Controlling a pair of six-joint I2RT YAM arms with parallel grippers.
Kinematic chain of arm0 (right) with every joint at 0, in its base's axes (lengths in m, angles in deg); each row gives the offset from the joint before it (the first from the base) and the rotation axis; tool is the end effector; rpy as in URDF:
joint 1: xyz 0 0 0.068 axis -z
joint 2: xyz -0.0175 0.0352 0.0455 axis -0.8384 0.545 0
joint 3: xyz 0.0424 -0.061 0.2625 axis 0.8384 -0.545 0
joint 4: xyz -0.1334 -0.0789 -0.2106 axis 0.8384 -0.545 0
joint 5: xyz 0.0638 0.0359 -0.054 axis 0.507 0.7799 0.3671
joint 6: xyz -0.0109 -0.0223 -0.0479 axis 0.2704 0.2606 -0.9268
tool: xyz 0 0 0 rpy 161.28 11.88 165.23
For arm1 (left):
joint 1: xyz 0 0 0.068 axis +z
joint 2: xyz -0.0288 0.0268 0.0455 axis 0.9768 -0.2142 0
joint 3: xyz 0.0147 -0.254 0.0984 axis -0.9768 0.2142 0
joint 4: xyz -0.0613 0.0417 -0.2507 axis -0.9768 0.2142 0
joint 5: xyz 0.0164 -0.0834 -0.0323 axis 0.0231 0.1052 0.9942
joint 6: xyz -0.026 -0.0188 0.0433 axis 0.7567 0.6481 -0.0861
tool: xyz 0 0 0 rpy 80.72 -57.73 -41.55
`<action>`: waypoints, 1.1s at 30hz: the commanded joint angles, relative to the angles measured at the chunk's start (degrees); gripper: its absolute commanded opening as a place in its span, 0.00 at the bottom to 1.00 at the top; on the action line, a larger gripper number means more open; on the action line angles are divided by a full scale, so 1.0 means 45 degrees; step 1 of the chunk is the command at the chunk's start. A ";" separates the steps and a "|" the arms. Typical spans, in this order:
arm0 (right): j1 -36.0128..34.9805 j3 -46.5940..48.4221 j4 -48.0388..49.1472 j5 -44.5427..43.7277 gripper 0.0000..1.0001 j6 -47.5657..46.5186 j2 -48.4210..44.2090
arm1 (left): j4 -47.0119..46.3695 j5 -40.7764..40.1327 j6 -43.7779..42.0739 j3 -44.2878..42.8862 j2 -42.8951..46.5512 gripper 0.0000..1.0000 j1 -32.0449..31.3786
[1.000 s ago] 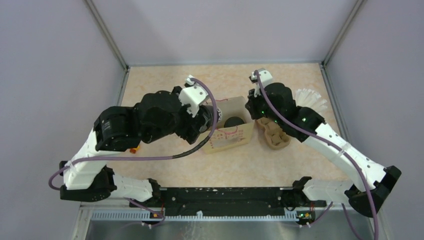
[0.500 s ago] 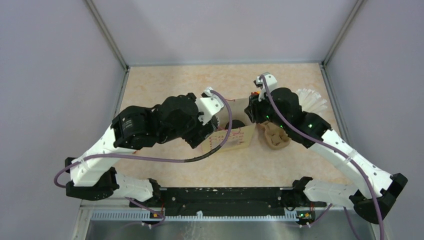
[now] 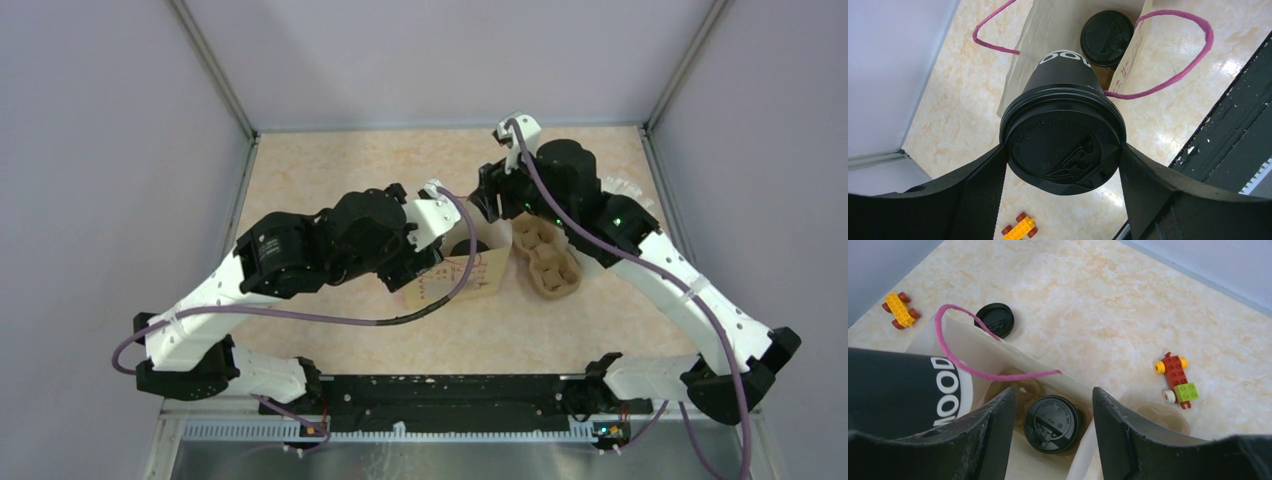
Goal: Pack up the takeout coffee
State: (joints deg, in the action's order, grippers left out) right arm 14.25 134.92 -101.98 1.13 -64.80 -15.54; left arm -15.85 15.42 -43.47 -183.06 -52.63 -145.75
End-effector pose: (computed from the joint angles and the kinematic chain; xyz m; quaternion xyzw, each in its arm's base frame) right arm 0.1855 0.1681 0.4362 -0.2534 0.7786 0.2032 0.5369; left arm 0.0884 -0.1851 0.4828 0.4855 0.7502 -0.0630 0.4445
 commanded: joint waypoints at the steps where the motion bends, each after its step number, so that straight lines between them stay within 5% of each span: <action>1: 0.0210 0.0727 -0.0610 0.0502 0.57 0.0523 0.0484 | -0.1044 0.0125 -0.0515 0.0620 0.0218 0.62 0.0039; 9: 0.0610 0.1006 -0.2235 -0.0285 0.55 0.1834 0.0678 | -0.1029 0.0441 -0.0909 0.1042 0.0247 0.62 0.0039; 29: 0.0626 -0.1009 -0.1991 -0.1607 0.49 0.2832 -0.0254 | -0.1479 0.1538 -0.1164 0.1562 -0.0028 0.61 0.0032; 33: 0.0626 -0.1274 -0.1764 -0.1737 0.38 0.2728 -0.0331 | -0.1506 0.1614 -0.1202 0.1562 -0.0099 0.61 0.0042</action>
State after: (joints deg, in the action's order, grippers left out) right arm 16.66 130.00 -112.87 -4.77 -52.73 -15.39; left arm -19.65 21.25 -48.71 -176.07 -52.68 -145.64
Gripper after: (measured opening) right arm 0.444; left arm 0.810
